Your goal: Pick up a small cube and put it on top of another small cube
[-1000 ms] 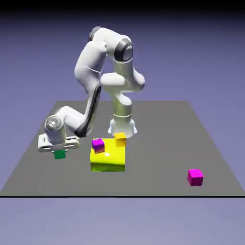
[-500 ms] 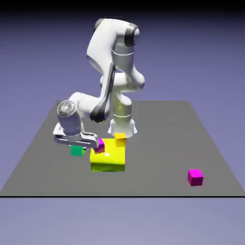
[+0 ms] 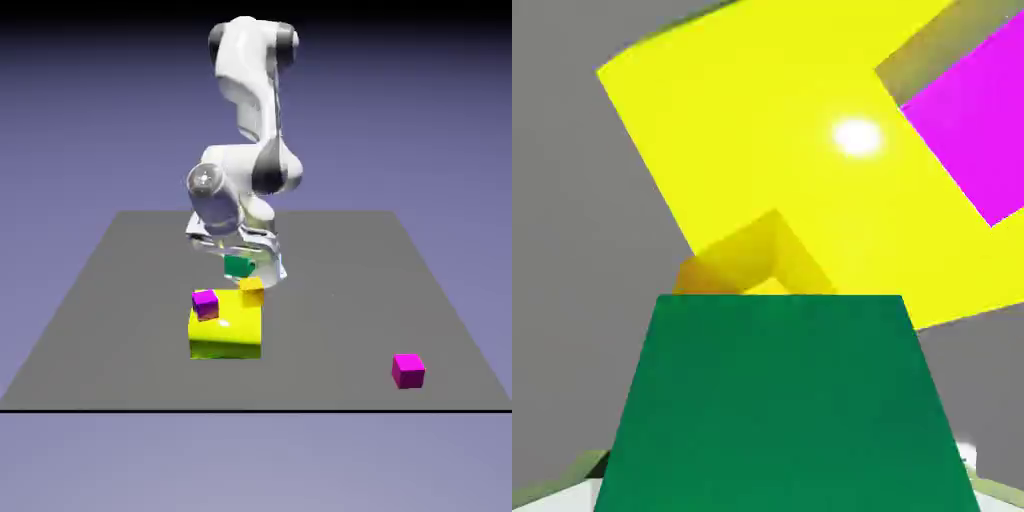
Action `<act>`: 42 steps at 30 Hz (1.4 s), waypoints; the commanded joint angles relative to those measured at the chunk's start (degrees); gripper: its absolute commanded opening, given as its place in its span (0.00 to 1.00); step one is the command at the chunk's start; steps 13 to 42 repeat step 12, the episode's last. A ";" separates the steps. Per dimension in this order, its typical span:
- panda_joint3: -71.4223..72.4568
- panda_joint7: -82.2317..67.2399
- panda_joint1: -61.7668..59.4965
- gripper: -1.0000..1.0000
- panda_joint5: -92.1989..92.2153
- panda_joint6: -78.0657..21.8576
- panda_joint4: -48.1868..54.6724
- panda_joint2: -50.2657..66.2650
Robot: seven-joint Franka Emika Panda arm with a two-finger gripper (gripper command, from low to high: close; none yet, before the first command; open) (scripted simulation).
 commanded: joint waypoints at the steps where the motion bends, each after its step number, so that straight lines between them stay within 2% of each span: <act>1: 0.15 -0.16 0.16 0.00 0.16 2.47 -1.77 0.72; 5: 0.68 -0.82 0.70 0.00 1.22 11.05 -7.87 3.20; 6: 0.68 -0.82 0.70 1.00 1.22 11.05 -7.87 3.20; 12: 0.00 0.03 0.00 1.00 -0.14 -0.01 0.00 0.00; 42: 0.00 0.03 0.00 1.00 -0.14 -0.01 0.00 0.00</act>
